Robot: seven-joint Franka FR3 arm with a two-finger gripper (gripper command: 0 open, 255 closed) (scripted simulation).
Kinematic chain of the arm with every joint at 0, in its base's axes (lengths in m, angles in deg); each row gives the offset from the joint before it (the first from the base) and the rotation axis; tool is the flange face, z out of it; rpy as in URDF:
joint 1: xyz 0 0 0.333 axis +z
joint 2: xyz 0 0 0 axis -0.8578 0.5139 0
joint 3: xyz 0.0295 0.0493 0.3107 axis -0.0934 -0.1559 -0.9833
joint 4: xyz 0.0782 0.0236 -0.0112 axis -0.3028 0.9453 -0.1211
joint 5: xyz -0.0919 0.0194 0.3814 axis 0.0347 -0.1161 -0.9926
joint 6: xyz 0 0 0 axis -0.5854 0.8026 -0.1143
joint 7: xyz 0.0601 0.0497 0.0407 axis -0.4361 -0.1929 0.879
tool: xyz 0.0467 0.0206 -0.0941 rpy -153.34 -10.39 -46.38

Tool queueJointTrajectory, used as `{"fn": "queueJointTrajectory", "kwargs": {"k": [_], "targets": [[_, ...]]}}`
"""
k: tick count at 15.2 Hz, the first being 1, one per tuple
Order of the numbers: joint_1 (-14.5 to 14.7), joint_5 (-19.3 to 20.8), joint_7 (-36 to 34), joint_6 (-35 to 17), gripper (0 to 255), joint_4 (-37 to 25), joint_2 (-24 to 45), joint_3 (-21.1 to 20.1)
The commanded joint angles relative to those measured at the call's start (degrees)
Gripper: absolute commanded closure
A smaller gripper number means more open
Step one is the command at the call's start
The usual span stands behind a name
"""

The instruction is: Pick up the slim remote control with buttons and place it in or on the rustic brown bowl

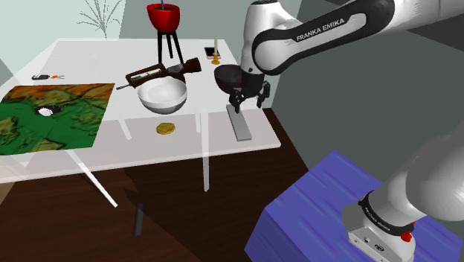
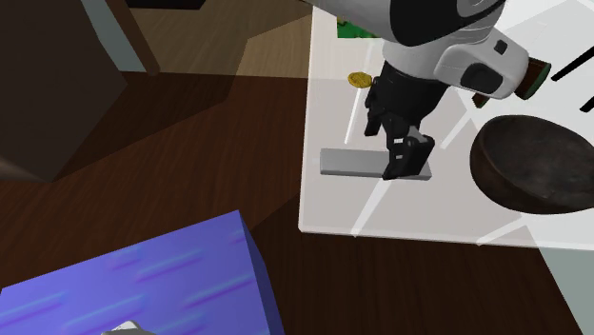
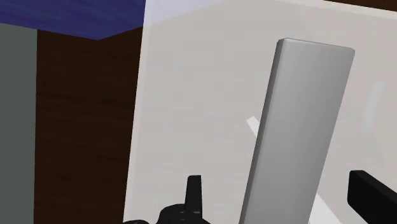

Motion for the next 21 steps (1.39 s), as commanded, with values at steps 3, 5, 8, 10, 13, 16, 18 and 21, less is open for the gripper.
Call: {"fn": "queueJointTrajectory", "kwargs": {"k": [3, 5, 8, 10, 13, 16, 18, 21], "targets": [[0.9, 1.8, -2.9, -2.6, 0, -4.3, 6.4, -0.6], [0.9, 2.1, -3.1, -4.0, 0, -3.7, 7.2, -0.5], [1.0, 2.5, -3.4, -6.1, 0, -2.8, 8.5, -0.4], [1.0, 2.9, -3.7, -7.9, 0, -2.1, 9.6, -0.3], [1.0, 2.9, -3.7, -7.9, 0, -2.1, 9.6, -0.3], [1.0, 2.9, -3.7, -7.9, 0, -2.1, 9.6, -0.3], [1.0, 2.9, -3.7, -7.9, 0, -2.1, 9.6, -0.3], [1.0, 2.9, -3.7, -7.9, 255, -2.1, 9.6, -0.3]]}}
